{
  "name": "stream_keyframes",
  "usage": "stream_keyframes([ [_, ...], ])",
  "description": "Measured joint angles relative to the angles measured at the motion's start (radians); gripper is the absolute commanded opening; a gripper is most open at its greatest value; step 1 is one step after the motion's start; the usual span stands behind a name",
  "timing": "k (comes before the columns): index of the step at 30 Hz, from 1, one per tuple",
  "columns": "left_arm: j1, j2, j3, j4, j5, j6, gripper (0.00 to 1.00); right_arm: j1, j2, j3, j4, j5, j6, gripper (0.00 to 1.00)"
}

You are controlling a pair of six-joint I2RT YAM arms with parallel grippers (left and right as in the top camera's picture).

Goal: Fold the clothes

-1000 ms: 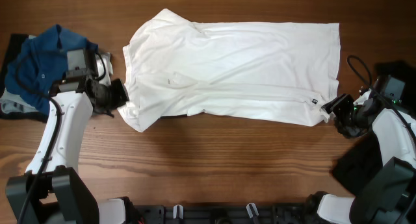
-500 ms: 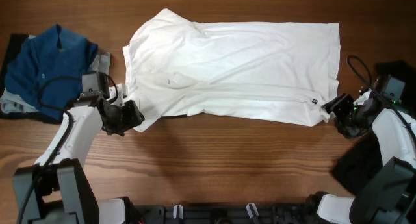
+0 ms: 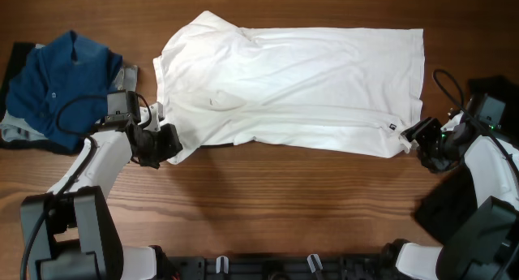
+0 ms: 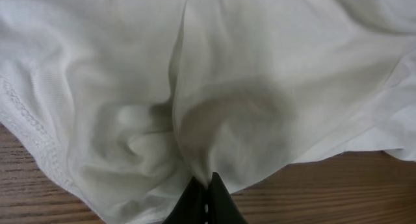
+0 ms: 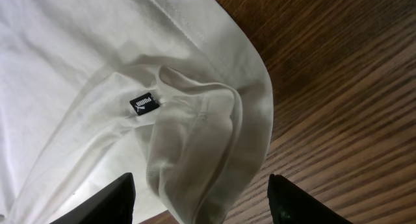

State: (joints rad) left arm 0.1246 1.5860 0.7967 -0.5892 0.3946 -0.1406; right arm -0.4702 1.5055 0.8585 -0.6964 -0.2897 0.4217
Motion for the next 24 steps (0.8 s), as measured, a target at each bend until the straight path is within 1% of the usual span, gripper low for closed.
stream_keyframes([
  [3,0.003,0.000,0.018,-0.037,0.000,0.000,0.04,0.000,0.000,0.000,0.000,0.000,0.000,0.66],
  [8,0.036,-0.002,0.150,-0.103,-0.055,0.001,0.04,0.000,0.000,0.000,0.000,0.000,0.000,0.66],
  [10,0.045,-0.007,0.225,-0.087,-0.086,0.001,0.04,0.000,0.000,0.000,0.001,0.000,0.000,0.66],
  [12,0.045,-0.014,0.251,-0.055,-0.099,0.001,0.04,0.000,0.000,0.000,0.001,0.000,0.000,0.66],
  [18,0.009,-0.014,0.265,-0.001,-0.164,0.002,0.04,0.000,0.000,0.000,0.013,0.000,0.000,0.66],
  [19,0.003,-0.011,0.265,0.000,-0.174,0.005,0.06,0.000,0.000,0.000,0.018,0.001,0.000,0.66],
  [20,-0.004,-0.003,0.265,-0.012,-0.190,0.007,0.11,0.000,0.000,0.000,0.024,0.001,0.000,0.66],
  [21,-0.006,0.001,0.265,-0.029,-0.198,0.009,0.15,0.000,0.000,0.000,0.025,0.002,0.000,0.66],
  [22,-0.007,0.006,0.265,-0.057,-0.208,0.011,0.22,0.000,0.000,0.000,0.024,0.003,0.000,0.66],
  [23,-0.008,0.010,0.265,-0.104,-0.215,0.012,0.27,0.000,0.000,0.000,0.023,0.003,0.000,0.66],
  [24,-0.008,0.013,0.264,-0.149,-0.220,0.014,0.37,0.000,0.000,0.000,0.021,0.003,0.000,0.66],
])
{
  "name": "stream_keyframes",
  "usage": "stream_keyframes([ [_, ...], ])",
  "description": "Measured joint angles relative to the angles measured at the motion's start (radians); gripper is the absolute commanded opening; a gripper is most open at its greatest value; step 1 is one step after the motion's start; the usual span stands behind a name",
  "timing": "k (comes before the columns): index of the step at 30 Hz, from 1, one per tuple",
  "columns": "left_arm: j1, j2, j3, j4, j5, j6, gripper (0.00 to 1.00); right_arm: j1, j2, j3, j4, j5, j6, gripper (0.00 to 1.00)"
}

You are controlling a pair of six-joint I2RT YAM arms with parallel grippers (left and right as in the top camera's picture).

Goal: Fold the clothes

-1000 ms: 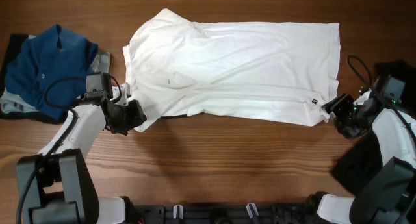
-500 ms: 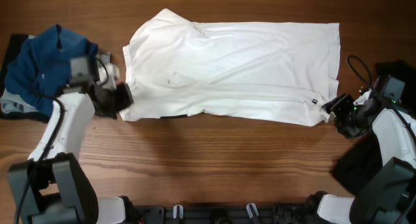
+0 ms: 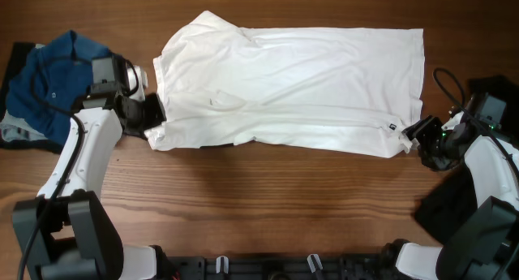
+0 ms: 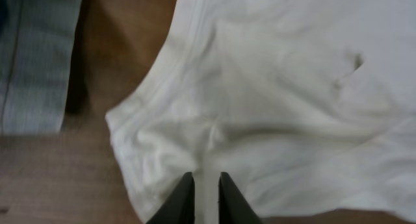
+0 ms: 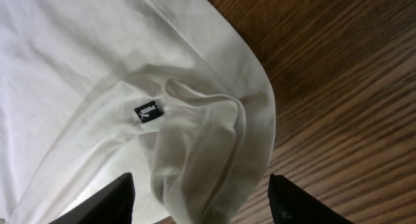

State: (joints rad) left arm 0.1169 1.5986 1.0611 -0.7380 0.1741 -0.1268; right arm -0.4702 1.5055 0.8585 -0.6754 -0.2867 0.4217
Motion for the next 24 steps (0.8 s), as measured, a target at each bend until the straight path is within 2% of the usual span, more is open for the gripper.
stream_keyframes([
  [3,0.000,0.003,0.000,-0.082,-0.013,0.013,0.51,0.000,0.000,0.000,-0.009,0.008,0.000,0.66],
  [7,0.000,0.004,-0.002,-0.126,-0.020,0.013,0.56,0.000,0.000,0.000,-0.010,0.017,0.000,0.66],
  [14,0.000,0.005,-0.069,-0.046,-0.002,0.014,0.42,0.000,0.000,0.000,-0.010,0.023,0.000,0.66],
  [16,0.000,0.005,-0.105,-0.011,0.003,0.015,0.30,0.000,0.000,0.000,-0.010,0.023,0.000,0.66],
  [17,0.000,0.006,-0.113,-0.005,0.003,0.014,0.16,0.000,0.000,0.000,-0.010,0.023,0.000,0.66],
  [18,0.000,0.010,-0.136,0.019,0.006,0.014,0.06,0.000,0.000,0.000,-0.009,0.023,0.000,0.66],
  [19,0.000,0.011,-0.145,0.032,0.006,0.011,0.04,0.000,0.000,0.000,-0.009,0.023,0.000,0.66],
  [24,0.004,0.014,-0.155,0.129,0.002,0.013,0.04,0.000,0.000,0.000,-0.008,0.023,0.000,0.66],
])
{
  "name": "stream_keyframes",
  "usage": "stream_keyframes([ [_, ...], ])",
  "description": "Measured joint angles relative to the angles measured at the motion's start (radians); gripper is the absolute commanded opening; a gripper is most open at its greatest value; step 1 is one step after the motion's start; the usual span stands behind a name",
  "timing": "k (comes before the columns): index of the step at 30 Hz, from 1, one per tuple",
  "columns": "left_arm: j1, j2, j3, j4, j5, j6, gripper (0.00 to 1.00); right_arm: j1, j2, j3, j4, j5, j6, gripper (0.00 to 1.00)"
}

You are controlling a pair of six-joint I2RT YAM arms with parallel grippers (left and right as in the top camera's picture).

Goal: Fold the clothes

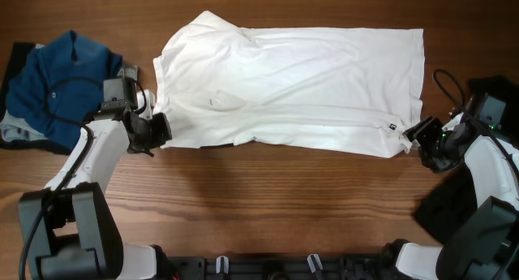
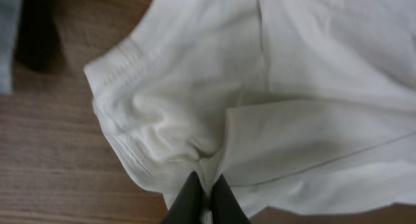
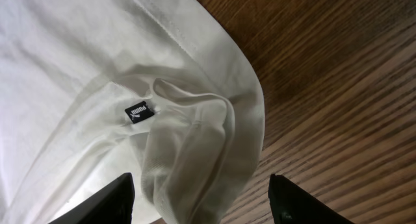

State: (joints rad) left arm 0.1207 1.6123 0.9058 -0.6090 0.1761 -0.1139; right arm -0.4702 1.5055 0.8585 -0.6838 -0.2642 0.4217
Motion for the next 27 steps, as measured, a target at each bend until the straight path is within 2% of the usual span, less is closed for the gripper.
stream_keyframes([
  [5,0.045,0.000,0.000,0.116,-0.001,-0.011,0.04,0.000,0.000,0.000,0.000,0.000,-0.014,0.61],
  [9,0.069,0.000,0.000,0.132,-0.003,-0.018,0.04,0.000,0.000,0.000,0.015,-0.018,-0.066,0.56],
  [15,0.071,0.000,0.000,0.136,-0.004,-0.019,0.04,0.026,0.000,0.000,0.019,-0.044,-0.135,0.62],
  [19,0.071,0.000,0.000,0.135,-0.004,-0.019,0.04,0.060,0.000,-0.004,0.039,-0.050,-0.176,0.62],
  [22,0.071,0.000,0.000,0.135,-0.004,-0.019,0.04,0.074,0.002,-0.018,0.057,-0.049,-0.202,0.48],
  [27,0.071,0.000,0.000,0.129,-0.004,-0.022,0.04,0.077,0.035,-0.032,0.048,-0.050,-0.242,0.44],
])
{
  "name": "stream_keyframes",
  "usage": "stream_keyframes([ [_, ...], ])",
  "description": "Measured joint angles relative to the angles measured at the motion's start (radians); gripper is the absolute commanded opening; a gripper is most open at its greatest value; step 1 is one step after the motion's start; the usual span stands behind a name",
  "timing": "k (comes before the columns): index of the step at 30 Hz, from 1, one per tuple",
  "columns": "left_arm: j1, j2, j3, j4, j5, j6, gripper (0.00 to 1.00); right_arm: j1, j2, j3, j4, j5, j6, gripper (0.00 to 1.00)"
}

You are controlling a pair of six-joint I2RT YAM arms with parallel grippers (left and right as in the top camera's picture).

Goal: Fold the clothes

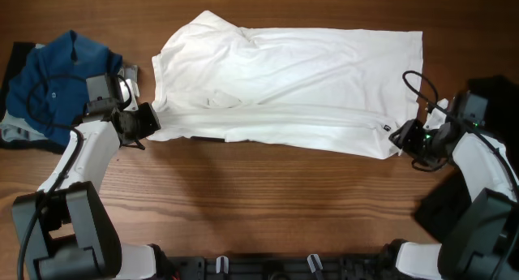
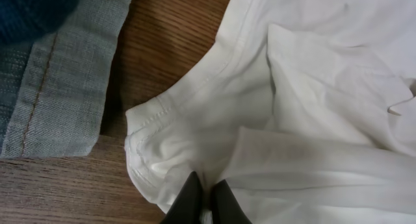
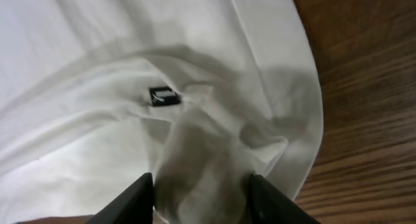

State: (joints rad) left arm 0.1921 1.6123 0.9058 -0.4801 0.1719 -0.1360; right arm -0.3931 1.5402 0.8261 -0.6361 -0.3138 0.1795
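A white shirt [image 1: 292, 77] lies spread across the back of the wooden table [image 1: 268, 199]. My left gripper [image 1: 144, 122] is shut on its bunched lower-left corner; the left wrist view shows the fingers [image 2: 207, 201] pinching a hemmed fold. My right gripper [image 1: 403, 140] is at the shirt's lower-right corner, by the small black label [image 3: 163, 95]. It stands open [image 3: 201, 201], its fingers either side of a raised fold of the cloth.
A blue garment [image 1: 61, 81] sits on a pile at the far left, with grey denim [image 2: 58, 74] beneath it, close to my left gripper. A dark object [image 1: 442, 207] lies at the right edge behind my right arm.
My left gripper has moved a little left and back with the shirt corner held. My right gripper has moved in from beside the corner and now straddles the fold below the label.
My left gripper was shut on cloth at the shirt's lower-left edge, then slightly open further left and back, then shut on the corner again. The right gripper stayed open beside the lower-right corner until now, when it stands over it.
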Motion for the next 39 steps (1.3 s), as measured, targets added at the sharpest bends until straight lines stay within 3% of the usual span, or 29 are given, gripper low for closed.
stream_keyframes([
  [6,0.000,0.000,0.000,-0.006,0.000,0.000,0.04,0.021,0.014,-0.003,-0.003,-0.030,-0.051,0.07],
  [13,0.005,0.000,0.000,-0.011,0.000,0.000,0.04,0.002,0.014,0.022,0.007,0.068,0.033,0.04],
  [16,0.023,0.000,0.000,-0.025,0.000,0.000,0.04,-0.020,0.014,0.069,0.046,0.094,0.031,0.14],
  [19,0.042,0.000,0.000,-0.033,0.000,0.000,0.04,-0.022,0.014,0.088,0.069,0.132,0.024,0.45],
  [22,0.054,0.000,0.000,-0.035,-0.002,0.000,0.04,-0.023,0.014,0.089,0.072,0.191,0.021,0.64],
  [25,0.057,0.000,0.000,-0.036,-0.003,0.000,0.04,-0.023,0.014,0.089,0.074,0.222,0.021,0.63],
  [32,0.057,0.000,0.000,-0.036,-0.003,0.000,0.04,-0.023,0.014,0.089,0.135,0.116,-0.021,0.46],
  [35,0.057,0.000,0.000,-0.036,-0.003,0.000,0.04,-0.022,0.022,0.089,0.152,0.072,-0.029,0.47],
  [39,0.057,0.000,0.000,-0.036,-0.003,0.000,0.04,-0.008,0.095,0.091,0.174,0.052,-0.038,0.58],
])
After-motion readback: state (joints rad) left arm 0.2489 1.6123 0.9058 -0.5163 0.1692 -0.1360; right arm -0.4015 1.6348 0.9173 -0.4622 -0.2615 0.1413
